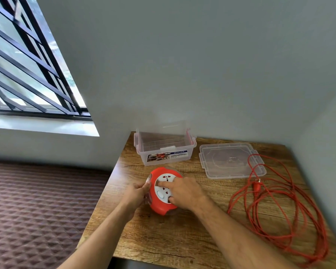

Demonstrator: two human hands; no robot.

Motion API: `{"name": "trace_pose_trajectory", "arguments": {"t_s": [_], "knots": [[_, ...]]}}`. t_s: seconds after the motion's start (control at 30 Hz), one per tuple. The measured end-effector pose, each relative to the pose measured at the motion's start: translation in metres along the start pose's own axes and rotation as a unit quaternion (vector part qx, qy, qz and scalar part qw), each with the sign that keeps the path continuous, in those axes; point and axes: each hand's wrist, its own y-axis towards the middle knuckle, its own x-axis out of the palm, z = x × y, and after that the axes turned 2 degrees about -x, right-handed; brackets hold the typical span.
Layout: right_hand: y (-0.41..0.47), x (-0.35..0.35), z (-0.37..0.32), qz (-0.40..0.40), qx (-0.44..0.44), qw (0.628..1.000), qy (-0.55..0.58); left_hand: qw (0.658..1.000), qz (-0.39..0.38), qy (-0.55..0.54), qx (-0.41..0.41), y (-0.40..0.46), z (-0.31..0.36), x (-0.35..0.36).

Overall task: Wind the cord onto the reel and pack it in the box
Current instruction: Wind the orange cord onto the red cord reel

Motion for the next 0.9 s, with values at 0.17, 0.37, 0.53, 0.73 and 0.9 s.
{"name": "trace_pose_trajectory", "arguments": {"t_s": [0.17,0.37,0.53,0.73,0.9], "knots": [[0.009,0.002,-0.003,-0.014,0.038,0.999,-0.01,0.999,-0.027,-0.026,0.0,0.008,0.002,-0.003],[0.002,-0.004,-0.017,0.07,0.226,0.963,0.133,0.997,-0.054,-0.056,0.024,0.01,0.002,-0.002],[0.002,-0.001,-0.041,0.119,0.431,0.76,0.472,0.996,-0.059,-0.048,0.045,0.007,0.005,0.001],[-0.027,-0.003,-0.021,0.135,0.202,0.957,0.157,0.997,-0.043,-0.036,0.049,0.009,-0.001,-0.007],[-0.036,-0.009,-0.001,0.002,-0.025,1.0,0.009,0.997,-0.058,-0.009,0.046,0.008,-0.001,-0.012]]}}
